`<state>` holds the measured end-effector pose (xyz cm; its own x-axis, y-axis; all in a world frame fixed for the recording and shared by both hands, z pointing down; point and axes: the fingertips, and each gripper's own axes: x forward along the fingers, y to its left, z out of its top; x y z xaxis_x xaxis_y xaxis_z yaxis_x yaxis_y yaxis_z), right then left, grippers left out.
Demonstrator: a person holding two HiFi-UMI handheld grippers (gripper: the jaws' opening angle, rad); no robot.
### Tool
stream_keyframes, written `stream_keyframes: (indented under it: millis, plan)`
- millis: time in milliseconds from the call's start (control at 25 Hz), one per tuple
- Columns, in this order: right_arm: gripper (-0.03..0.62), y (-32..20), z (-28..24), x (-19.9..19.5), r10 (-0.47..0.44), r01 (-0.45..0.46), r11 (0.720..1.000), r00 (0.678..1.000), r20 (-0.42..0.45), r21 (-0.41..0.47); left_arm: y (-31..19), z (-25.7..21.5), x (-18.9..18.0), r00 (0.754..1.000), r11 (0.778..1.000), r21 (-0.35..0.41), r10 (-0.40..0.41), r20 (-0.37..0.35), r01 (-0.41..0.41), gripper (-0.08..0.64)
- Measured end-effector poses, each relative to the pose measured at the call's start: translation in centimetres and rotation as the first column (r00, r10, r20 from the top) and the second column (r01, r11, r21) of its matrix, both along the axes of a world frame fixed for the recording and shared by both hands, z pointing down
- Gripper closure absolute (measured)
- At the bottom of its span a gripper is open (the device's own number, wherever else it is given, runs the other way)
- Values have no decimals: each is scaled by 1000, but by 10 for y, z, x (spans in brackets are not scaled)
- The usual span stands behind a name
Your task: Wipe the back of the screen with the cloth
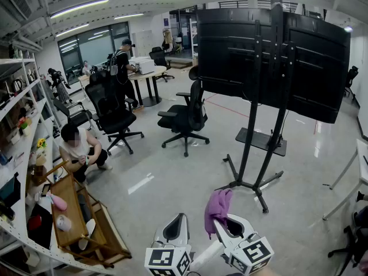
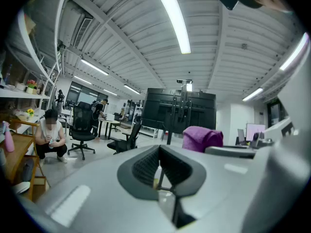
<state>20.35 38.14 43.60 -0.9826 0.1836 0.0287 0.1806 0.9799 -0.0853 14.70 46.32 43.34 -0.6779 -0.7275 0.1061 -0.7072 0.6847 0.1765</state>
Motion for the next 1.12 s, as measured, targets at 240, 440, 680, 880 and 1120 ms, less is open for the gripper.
stream_keyframes:
  millis: [240,440,680,880,1120]
  plan:
    - [532,-5,2,-25,17,-17,1000,1000,2,11,-4,4,-23,1000,1000,-5,20,0,-20,552]
    - [532,-27,6,-60,41,-41,999,999,-5,14,-26,12,-63,999,999,-19,38,-13,-38,552]
    - [532,-84,9,-142,63,-64,996,998,23,60,-79,18,-146,998,998,-25,61,-15,-61,552]
    - [532,-140,-4,-229,57,-60,994,998,33,89,-136,10,-231,998,997,-28,67,-18,-67,552]
    - [532,-201,-18,-327,36,-43,991,998,61,125,-207,-9,-332,996,996,-18,86,34,-86,552]
